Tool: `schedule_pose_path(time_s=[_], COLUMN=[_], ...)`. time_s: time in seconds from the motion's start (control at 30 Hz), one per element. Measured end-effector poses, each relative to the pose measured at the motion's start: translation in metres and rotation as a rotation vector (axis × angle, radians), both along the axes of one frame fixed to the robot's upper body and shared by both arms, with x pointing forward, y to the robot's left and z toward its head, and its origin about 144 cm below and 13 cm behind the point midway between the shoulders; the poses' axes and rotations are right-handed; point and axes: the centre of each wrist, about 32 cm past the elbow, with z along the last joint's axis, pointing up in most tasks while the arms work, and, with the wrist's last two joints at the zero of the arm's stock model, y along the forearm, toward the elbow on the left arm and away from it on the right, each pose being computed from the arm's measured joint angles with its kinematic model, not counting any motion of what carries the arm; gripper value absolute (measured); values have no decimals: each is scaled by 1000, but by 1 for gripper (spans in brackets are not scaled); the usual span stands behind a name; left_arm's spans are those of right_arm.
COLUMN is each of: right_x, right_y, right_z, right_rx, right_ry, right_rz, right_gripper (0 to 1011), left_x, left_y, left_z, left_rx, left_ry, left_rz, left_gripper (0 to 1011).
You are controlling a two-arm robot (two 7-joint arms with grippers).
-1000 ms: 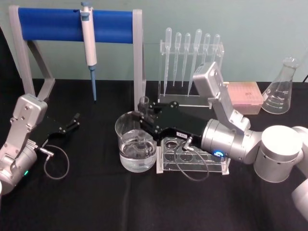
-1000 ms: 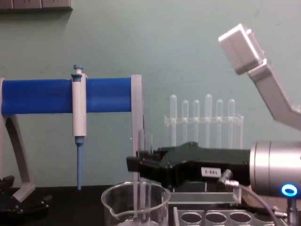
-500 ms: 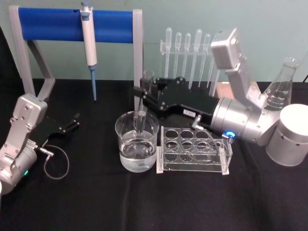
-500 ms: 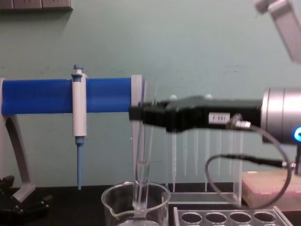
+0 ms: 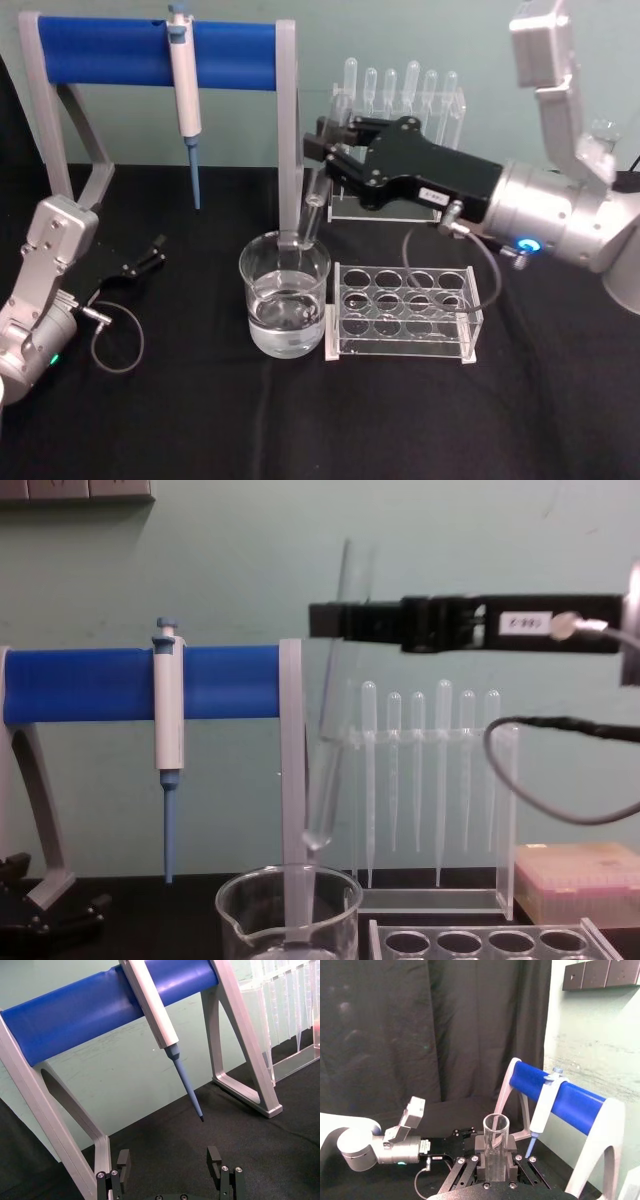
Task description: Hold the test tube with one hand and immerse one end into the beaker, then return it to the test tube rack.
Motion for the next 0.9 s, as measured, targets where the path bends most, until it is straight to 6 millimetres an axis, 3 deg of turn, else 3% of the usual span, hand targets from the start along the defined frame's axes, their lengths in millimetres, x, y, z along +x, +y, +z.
schedule_pose_path(time_s=[0.4, 0.9], right_x=[-10, -16], right_y=[-33, -60], right_z=[6, -26], right_rx=[-5, -63], right_ry=[-20, -10], right_rz=[-22, -65], right_gripper=[225, 226], left_x=[0, 0], left_y=[0, 0], left_z=[0, 0], left_rx=[0, 0], left_ry=[0, 0], left_rz=[0, 0], left_gripper=[1000, 1000])
